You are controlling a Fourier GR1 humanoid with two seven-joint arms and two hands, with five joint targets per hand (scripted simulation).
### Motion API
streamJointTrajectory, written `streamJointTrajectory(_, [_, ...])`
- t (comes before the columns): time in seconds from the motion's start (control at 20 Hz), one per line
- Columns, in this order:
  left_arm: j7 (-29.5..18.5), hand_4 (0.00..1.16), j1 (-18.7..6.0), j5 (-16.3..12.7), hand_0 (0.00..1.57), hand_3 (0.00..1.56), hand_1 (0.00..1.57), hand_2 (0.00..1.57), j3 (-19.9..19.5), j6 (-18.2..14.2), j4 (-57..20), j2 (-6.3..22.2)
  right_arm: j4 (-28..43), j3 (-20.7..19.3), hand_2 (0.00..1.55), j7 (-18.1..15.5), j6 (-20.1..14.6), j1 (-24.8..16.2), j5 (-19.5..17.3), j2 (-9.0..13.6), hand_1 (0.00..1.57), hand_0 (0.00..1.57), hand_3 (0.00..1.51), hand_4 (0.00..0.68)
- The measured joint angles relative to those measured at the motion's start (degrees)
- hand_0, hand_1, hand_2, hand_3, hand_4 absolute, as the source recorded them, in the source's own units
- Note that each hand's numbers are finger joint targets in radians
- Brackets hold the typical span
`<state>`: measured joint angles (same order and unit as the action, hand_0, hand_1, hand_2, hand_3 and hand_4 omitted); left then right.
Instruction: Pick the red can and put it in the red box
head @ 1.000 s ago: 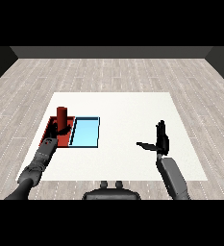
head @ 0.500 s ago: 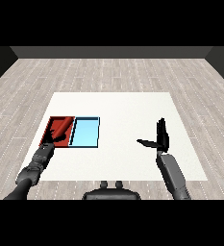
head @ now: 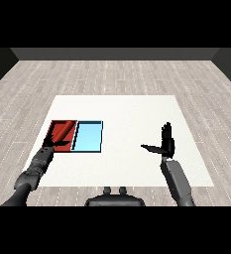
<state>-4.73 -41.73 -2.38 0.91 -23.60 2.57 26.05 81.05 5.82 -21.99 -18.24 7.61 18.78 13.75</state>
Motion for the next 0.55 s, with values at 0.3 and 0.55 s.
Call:
streamJointTrajectory(0.3, [-11.17, 0.0, 0.22, -4.24, 1.36, 0.0, 1.36, 1.25, -4.61, 2.1, 6.2, 1.01, 1.08, -0.38, 0.0, 0.13, 1.98, 0.53, 0.76, 0.46, 0.0, 0.0, 0.0, 0.0])
streamJointTrajectory(0.55, [-20.81, 0.0, 1.91, -8.09, 0.0, 0.0, 0.0, 0.0, -7.49, 9.06, 14.18, -0.76, 2.43, 0.66, 0.0, -1.25, 4.1, -0.96, 0.79, 0.13, 0.0, 0.0, 0.0, 0.0])
